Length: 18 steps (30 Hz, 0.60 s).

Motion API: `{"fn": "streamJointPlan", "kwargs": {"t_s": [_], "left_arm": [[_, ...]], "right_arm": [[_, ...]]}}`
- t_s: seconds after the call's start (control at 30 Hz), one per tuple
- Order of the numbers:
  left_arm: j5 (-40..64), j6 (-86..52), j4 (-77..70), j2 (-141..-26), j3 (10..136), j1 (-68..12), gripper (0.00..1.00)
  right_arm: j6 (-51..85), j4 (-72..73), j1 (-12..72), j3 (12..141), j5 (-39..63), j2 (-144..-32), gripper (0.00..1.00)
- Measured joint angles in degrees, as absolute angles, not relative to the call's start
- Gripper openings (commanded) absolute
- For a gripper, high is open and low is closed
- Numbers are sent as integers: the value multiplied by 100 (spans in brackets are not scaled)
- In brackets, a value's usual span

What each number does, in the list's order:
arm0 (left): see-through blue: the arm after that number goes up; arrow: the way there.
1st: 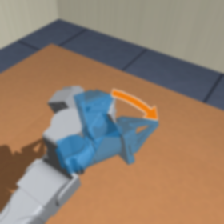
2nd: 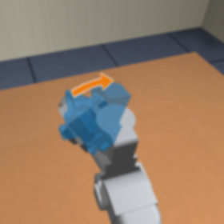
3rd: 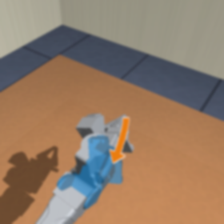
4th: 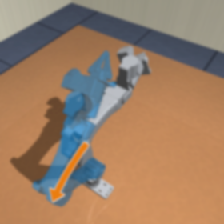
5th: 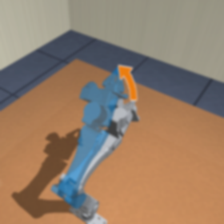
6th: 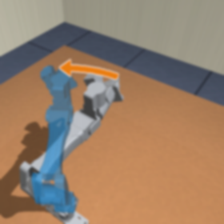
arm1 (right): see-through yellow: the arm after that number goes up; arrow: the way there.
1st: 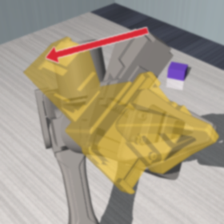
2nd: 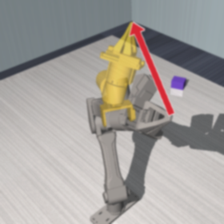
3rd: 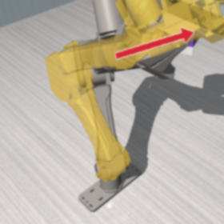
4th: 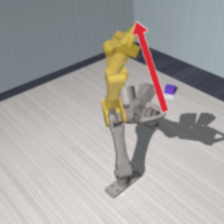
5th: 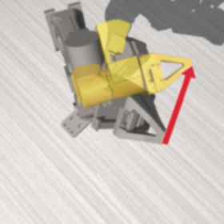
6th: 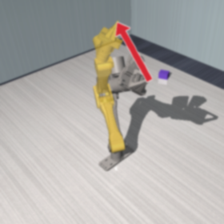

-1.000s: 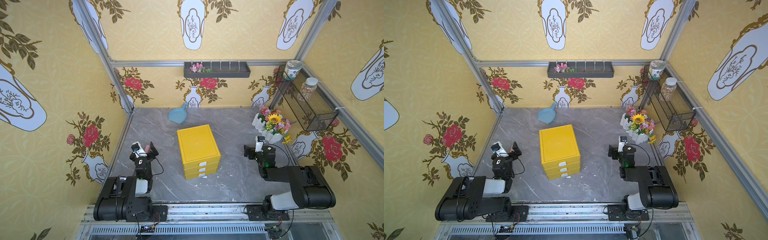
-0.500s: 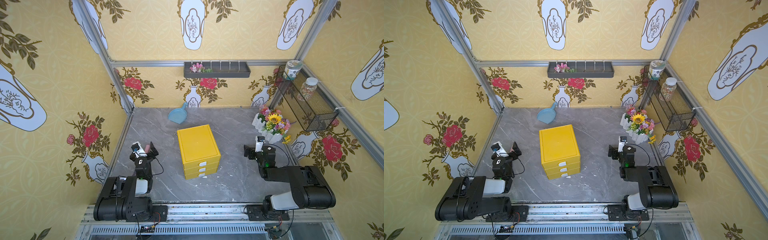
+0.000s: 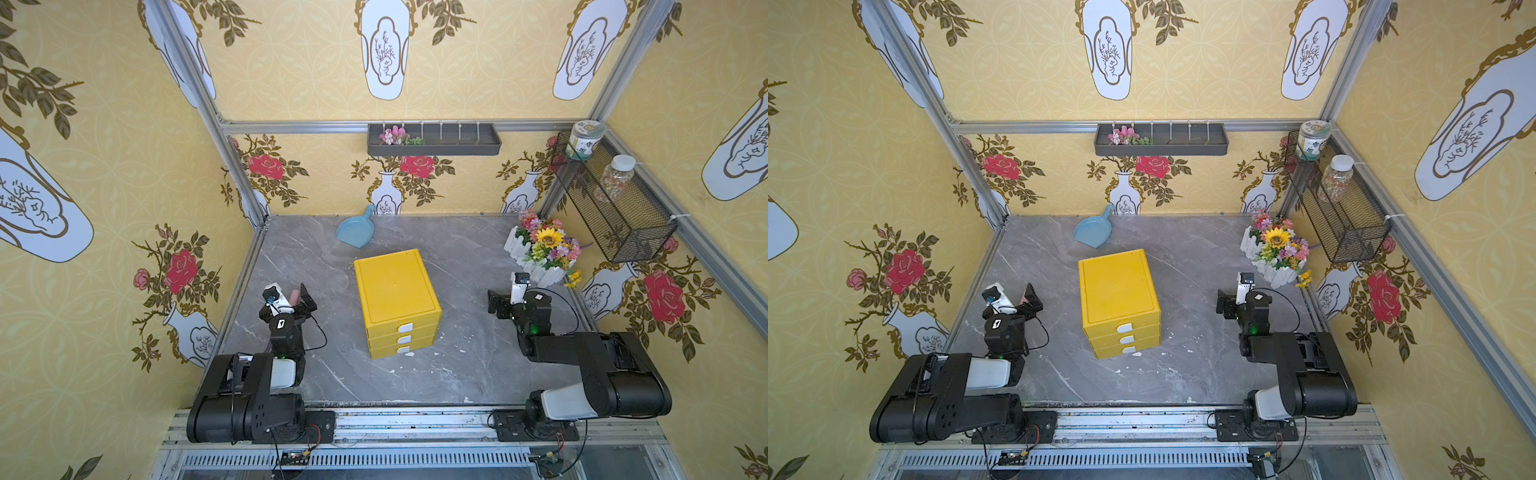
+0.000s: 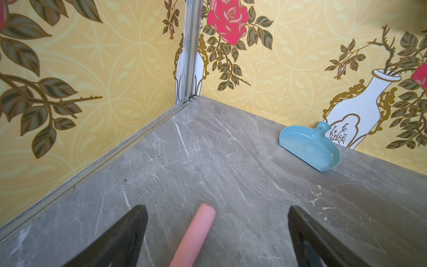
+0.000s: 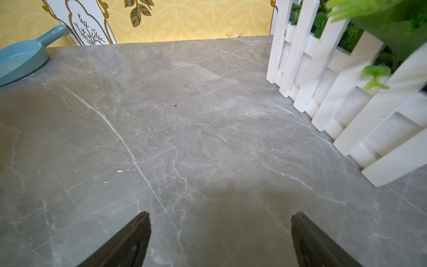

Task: Take the seed bags out of the drawer
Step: Adjust the storage box at the center of the board.

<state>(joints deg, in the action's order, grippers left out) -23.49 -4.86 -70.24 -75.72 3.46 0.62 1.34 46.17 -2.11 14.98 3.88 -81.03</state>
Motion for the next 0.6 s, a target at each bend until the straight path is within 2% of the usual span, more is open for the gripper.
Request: {"fn": "streamJointPlan", "kwargs": {"t_s": [0.17,0.33,0.47,0.6], "left_arm": [[-2427,-515,-7017,-7087,78,56,100],[-2635,-504,-6445,-5784,89,-110,100],[-2880,-886,-5103,-4477,508,-141,100],[-3118,-1758,-3378,-3907,1328,-141,100]], "right_arm": [[405,3107,-309,2545,-185,-7459,97],[617,1710,-427,3105,-30,-6794,97],[1253,510,-447,3717,-82,-6488,97],[1857,-672,-480,4501,-143,-6764,99]]}}
